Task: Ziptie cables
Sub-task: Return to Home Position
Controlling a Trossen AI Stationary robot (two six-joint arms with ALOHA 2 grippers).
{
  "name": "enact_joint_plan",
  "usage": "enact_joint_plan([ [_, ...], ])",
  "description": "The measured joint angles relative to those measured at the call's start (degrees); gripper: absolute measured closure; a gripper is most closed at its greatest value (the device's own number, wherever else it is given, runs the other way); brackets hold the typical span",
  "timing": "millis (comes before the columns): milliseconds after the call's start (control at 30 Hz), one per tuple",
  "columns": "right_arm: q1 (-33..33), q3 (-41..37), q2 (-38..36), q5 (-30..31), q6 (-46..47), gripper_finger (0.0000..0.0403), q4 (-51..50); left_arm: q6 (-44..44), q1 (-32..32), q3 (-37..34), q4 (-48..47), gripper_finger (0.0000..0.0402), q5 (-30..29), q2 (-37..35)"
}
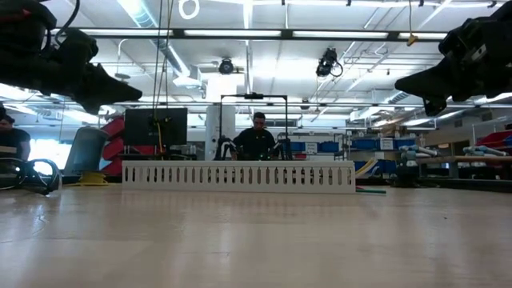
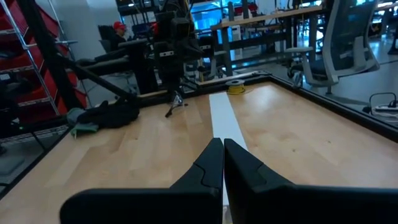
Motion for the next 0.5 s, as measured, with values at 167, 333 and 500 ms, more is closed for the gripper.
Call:
enact_joint_plan([
  [167,-0.02,0.0,0.0,1.94,0.22,0.0403,0.02,-0.02,0.0,-0.08,0.51,0.0401,-0.01,0.02],
  [333,-0.04,0.0,0.02,9.37,2.66,0.0403,0.5,-0.19,0.0,-0.17,1.28,0.0401,0.0,0.45],
  [500,-0.04,-0.02,0.02,9.6,1.15,0.0402,0.52,0.17,0.0,-0.17,1.73,0.0401,-4.16,0.42],
])
